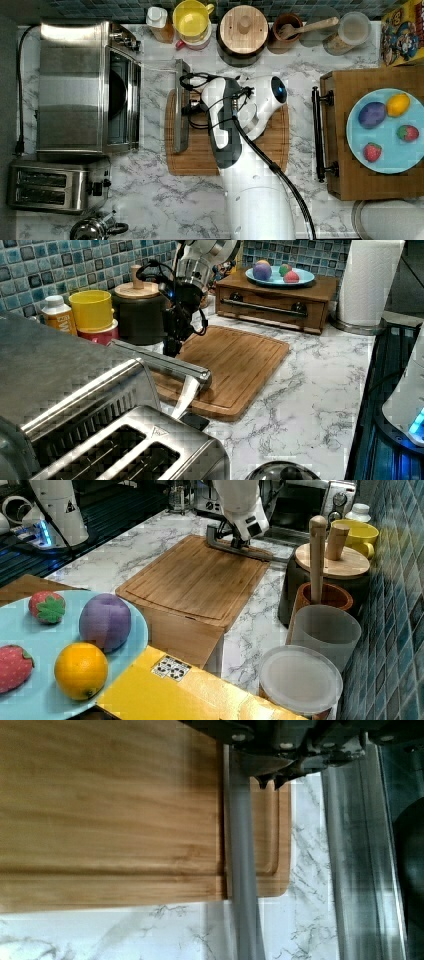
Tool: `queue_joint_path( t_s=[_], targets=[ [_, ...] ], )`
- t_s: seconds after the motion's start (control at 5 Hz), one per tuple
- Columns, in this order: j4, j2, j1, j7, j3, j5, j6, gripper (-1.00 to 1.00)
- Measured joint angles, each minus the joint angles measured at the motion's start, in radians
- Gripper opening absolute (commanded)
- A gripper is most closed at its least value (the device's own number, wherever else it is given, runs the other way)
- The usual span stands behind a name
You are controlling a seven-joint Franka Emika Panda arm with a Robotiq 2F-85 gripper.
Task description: Close the oven.
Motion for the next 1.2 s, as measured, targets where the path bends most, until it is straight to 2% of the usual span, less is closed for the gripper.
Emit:
queue_joint_path(
  t_s=[0.4,0.6,1.2],
  targets=[
    [0.045,0.065,-0.002,0.033,0.021,0.015,-0.001,-1.00],
    [0.021,0.049,0.001,0.087,0.012,0.053,0.004,-1.00],
    [-0.049,-0.044,0.002,0.131,0.020,0.057,0.015,-1.00]
  ],
)
